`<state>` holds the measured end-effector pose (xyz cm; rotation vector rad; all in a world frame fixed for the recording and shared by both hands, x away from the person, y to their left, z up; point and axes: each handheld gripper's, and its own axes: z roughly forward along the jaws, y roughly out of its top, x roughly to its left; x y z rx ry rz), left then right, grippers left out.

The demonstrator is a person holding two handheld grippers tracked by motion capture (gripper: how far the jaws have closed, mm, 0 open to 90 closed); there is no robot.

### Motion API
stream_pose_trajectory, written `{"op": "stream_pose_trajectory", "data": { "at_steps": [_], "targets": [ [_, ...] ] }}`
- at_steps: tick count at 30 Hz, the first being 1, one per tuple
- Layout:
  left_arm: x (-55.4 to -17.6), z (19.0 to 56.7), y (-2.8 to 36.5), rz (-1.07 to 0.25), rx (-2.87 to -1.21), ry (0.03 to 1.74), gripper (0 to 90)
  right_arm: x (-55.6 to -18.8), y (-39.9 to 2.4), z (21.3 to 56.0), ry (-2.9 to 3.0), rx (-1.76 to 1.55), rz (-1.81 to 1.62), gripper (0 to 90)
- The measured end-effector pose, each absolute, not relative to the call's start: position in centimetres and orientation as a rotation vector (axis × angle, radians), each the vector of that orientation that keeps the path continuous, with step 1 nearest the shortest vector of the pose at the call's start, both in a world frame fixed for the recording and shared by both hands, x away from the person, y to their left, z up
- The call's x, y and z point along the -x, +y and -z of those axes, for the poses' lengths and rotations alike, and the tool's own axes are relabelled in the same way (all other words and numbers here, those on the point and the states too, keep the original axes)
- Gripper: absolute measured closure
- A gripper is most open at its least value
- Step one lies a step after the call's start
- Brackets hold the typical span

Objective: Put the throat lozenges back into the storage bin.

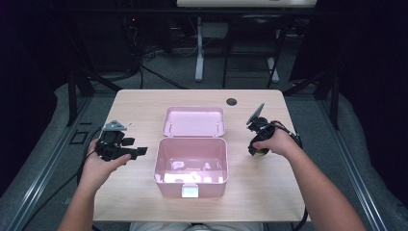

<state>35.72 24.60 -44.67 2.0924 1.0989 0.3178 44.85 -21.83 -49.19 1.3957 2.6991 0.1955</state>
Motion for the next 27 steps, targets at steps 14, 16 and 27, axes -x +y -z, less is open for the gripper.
{"op": "stream_pose_trajectory", "data": {
  "at_steps": [14, 16, 27],
  "targets": [
    [-35.7, 44.6, 24.8, -0.311, -2.095, 1.111, 34.4, -43.8, -19.9, 46.9, 2.716, -1.327, -0.183, 19.6],
    [-35.7, 44.6, 24.8, -0.31, -2.096, 1.113, 34.4, -43.7, -19.8, 46.5, 2.719, -1.315, -0.172, 19.6],
    [-35.7, 44.6, 24.7, -0.311, -2.087, 1.112, 34.3, -42.9, -18.9, 44.3, 2.744, -1.242, -0.187, 19.6]
  ]
}}
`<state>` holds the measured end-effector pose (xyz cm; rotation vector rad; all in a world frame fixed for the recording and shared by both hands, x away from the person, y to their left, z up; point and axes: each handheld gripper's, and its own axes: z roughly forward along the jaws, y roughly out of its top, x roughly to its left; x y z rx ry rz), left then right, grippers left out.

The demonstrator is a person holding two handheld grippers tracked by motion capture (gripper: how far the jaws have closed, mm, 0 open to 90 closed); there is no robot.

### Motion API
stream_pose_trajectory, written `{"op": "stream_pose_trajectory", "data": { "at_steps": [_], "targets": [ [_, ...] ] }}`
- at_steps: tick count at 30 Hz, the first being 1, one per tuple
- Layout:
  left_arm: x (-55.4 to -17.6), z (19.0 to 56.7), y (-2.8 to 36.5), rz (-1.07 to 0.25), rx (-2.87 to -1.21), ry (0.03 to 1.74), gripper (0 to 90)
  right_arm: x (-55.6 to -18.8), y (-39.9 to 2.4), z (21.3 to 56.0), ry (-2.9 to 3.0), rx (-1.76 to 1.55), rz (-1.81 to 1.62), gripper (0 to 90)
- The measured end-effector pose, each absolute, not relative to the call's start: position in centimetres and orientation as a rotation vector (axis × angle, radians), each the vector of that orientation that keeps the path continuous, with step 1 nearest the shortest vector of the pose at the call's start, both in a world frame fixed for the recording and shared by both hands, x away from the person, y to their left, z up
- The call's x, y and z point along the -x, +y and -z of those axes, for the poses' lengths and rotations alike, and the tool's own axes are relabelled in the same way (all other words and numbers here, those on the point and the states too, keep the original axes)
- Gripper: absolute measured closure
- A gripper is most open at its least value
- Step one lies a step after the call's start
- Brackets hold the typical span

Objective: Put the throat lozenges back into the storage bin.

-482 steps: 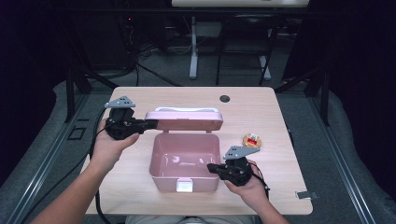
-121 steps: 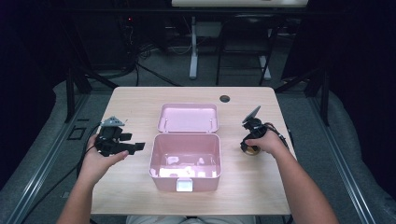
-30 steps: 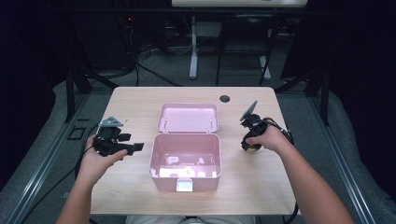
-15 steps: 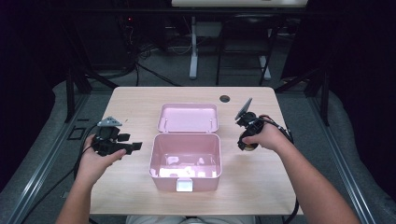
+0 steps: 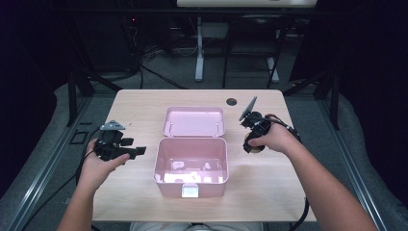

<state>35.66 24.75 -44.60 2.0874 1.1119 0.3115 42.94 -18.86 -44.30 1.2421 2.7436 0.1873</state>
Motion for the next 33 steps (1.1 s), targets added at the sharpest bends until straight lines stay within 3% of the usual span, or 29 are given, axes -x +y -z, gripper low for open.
{"op": "stream_pose_trajectory", "data": {
  "at_steps": [33],
  "targets": [
    [-35.7, 44.7, 24.7, -0.307, -2.096, 1.107, 34.4, -40.5, -14.8, 41.6, 2.962, -0.619, -0.114, 19.7]
  ]
}}
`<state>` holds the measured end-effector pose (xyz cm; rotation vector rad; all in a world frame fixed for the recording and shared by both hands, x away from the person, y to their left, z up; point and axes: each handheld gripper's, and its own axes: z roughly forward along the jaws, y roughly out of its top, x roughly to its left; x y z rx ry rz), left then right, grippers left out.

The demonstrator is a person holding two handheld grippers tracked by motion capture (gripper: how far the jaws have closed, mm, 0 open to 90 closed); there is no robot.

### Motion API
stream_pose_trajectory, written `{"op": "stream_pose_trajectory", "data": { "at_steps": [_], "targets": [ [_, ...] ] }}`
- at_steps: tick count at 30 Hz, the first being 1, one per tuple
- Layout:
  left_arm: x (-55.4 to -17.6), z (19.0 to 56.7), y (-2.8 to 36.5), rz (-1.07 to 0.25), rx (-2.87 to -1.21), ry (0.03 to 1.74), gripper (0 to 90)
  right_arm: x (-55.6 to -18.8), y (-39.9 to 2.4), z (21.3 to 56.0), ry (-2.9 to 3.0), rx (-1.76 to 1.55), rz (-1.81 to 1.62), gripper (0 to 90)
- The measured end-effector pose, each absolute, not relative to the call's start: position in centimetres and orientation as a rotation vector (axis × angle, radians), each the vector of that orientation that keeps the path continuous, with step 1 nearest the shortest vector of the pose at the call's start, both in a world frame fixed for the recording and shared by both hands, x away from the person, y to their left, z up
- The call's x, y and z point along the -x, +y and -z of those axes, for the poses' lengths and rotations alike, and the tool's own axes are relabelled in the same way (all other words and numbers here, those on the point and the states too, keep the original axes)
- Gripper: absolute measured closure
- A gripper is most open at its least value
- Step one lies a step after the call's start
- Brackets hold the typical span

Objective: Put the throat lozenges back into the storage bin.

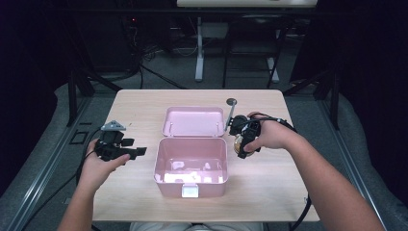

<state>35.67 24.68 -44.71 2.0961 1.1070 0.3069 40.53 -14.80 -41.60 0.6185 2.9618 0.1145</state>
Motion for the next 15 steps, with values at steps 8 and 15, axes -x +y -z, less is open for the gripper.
{"op": "stream_pose_trajectory", "data": {
  "at_steps": [8, 15],
  "targets": [
    [-35.7, 44.8, 24.6, -0.3, -2.1, 1.099, 34.4, -39.8, -13.7, 41.4, 3.009, -0.503, -0.131, 19.7],
    [-35.7, 44.8, 24.6, -0.299, -2.1, 1.095, 34.3, -39.4, -12.4, 41.0, 3.02, -0.424, -0.15, 19.7]
  ]
}}
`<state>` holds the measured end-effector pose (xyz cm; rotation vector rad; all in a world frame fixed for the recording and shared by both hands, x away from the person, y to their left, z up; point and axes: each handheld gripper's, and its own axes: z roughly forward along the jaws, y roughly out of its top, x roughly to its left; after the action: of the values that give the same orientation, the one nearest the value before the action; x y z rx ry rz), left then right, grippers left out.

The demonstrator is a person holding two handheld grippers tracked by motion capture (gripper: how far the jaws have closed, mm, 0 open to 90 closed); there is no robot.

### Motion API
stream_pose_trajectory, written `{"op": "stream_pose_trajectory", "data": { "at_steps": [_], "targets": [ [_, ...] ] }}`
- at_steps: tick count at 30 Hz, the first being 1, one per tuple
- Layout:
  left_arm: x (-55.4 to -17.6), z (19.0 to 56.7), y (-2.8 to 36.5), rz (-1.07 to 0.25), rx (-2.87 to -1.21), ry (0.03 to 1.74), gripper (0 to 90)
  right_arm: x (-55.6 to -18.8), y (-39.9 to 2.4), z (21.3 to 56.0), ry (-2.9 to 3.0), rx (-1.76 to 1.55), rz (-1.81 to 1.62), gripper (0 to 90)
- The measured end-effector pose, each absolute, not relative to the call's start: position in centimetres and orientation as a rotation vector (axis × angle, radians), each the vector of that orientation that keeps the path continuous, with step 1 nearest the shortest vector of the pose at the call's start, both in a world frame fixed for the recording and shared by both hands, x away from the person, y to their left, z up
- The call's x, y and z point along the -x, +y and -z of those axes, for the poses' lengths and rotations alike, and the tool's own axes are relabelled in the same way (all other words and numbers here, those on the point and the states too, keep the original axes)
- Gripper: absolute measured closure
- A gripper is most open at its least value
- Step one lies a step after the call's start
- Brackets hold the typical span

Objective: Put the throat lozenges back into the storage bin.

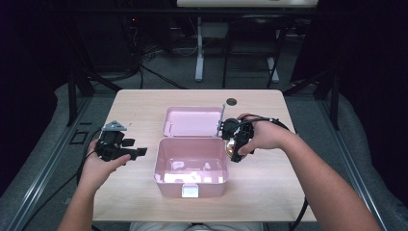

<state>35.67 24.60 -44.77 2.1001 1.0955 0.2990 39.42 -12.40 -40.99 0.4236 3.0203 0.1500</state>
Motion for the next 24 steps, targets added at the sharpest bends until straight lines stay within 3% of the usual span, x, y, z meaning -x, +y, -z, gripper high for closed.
{"op": "stream_pose_trajectory", "data": {
  "at_steps": [24],
  "targets": [
    [-35.7, 44.9, 24.4, -0.294, -2.114, 1.088, 34.3, -38.9, -8.0, 40.8, 3.046, -0.295, -0.183, 19.7]
  ]
}}
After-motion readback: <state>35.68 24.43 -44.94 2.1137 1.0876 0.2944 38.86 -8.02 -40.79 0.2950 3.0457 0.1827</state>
